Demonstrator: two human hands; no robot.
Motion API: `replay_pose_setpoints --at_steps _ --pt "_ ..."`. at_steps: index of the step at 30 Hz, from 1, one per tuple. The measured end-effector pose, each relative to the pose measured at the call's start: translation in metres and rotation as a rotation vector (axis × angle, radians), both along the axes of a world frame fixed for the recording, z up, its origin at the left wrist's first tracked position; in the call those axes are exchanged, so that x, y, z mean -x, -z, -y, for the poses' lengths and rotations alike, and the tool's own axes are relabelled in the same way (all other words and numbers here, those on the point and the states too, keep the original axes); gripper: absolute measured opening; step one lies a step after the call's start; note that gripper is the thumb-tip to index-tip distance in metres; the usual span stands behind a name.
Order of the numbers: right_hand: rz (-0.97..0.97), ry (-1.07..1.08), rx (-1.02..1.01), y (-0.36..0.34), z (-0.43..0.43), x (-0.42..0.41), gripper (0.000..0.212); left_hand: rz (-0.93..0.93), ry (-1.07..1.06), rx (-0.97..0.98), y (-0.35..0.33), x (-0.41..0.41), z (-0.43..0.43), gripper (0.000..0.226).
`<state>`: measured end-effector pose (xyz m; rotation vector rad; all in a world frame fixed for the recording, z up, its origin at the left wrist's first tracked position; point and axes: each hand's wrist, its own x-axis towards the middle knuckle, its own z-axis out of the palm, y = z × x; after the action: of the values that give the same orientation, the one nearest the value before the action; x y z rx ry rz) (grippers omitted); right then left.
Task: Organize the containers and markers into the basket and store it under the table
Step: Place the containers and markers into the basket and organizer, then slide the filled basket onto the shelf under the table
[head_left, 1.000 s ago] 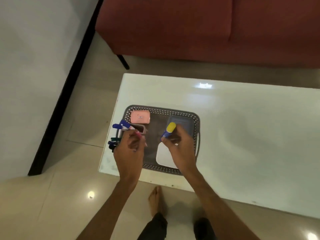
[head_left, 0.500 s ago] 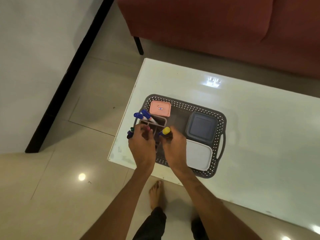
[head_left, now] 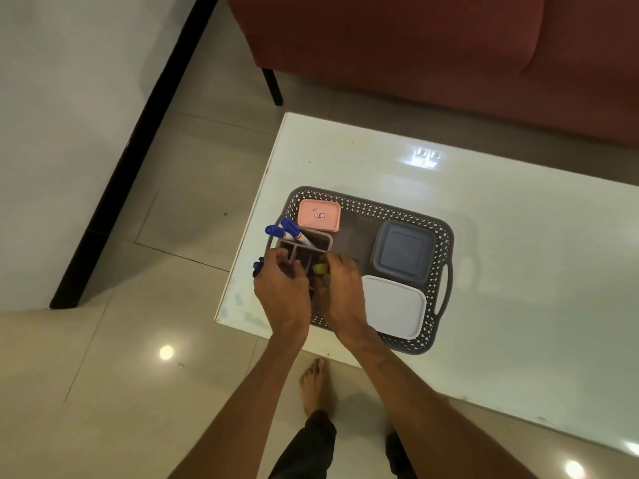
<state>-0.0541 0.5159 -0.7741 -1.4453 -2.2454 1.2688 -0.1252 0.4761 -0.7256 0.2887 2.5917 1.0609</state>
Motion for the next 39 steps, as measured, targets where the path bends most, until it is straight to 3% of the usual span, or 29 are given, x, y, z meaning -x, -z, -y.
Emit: replay_pose_setpoints --at_steps 9,14,19,22,25,31,34,39 --pt "-0.031 0.090 -0.106 -0.047 -0.012 -0.043 0.036 -0.064 0.158 -0.048 -0.037 -0.006 0.033 0.026" --pt "-0.164 0.280 -0.098 -0.070 -0.027 -0.080 0.024 -0.122 0.199 -0.170 -0.061 0.013 0.045 0.023" --pt "-0.119 0.530 -0.163 -0.055 -0.038 -0.122 0.027 -0.135 0.137 -0.266 -0.057 0.064 0.044 0.019" --pt "-0.077 0.663 -0.109 -0.033 -0.042 -0.138 0.033 0.025 0.169 -0.245 -0.032 0.094 0.037 0.024" --pt "-0.167 0.766 0.006 -0.012 -0.041 -0.149 0.040 0.370 0.195 -0.237 -0.001 0.118 0.026 0.034" --pt "-0.357 0.741 0.294 0.022 -0.045 -0.153 0.041 0.881 0.175 -0.241 0.055 0.129 0.007 0.047" --pt "-0.408 0.729 0.341 0.028 -0.047 -0.151 0.044 1.011 0.172 -0.289 0.069 0.114 0.010 0.050" --pt "-0.422 0.697 0.356 0.017 -0.043 -0.152 0.042 1.069 0.169 -0.347 0.066 0.107 0.022 0.059"
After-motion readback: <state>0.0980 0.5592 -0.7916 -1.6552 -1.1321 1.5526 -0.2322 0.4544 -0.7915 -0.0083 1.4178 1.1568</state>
